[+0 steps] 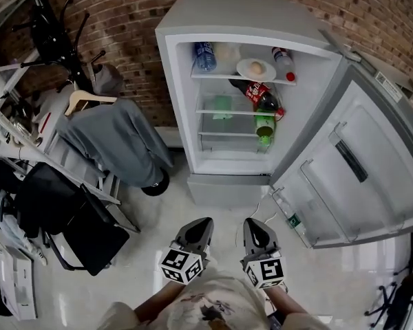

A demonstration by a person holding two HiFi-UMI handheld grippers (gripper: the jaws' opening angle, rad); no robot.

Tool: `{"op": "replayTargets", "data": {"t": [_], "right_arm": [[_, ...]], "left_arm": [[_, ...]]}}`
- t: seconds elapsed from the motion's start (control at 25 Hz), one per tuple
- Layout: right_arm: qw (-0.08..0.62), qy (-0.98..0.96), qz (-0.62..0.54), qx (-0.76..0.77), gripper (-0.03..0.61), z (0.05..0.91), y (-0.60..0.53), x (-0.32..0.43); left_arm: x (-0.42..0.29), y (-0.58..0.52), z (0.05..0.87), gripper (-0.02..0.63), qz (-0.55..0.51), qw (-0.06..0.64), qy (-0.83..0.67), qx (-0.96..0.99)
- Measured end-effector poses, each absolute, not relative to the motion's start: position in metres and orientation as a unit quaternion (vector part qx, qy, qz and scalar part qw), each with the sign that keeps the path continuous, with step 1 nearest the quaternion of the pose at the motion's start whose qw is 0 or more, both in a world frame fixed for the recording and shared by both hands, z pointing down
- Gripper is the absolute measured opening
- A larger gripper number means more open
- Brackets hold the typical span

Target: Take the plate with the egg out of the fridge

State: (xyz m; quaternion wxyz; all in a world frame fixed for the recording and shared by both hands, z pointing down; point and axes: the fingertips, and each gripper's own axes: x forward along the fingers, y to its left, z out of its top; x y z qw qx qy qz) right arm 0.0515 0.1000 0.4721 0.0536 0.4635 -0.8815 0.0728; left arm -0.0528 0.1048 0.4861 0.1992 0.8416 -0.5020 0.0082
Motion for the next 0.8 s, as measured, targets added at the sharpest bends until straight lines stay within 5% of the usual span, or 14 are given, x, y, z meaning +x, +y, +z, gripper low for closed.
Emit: {"op": "replayTargets", "data": {"t": [0.8], "right_arm": [[0.093, -0.845, 0.079, 0.521, 0.006, 0.479, 0.043, 0.009]], "left_arm": [[-0.104, 0.041, 0.499, 0.009, -0.006, 0.228, -0.448, 0.865]]}}
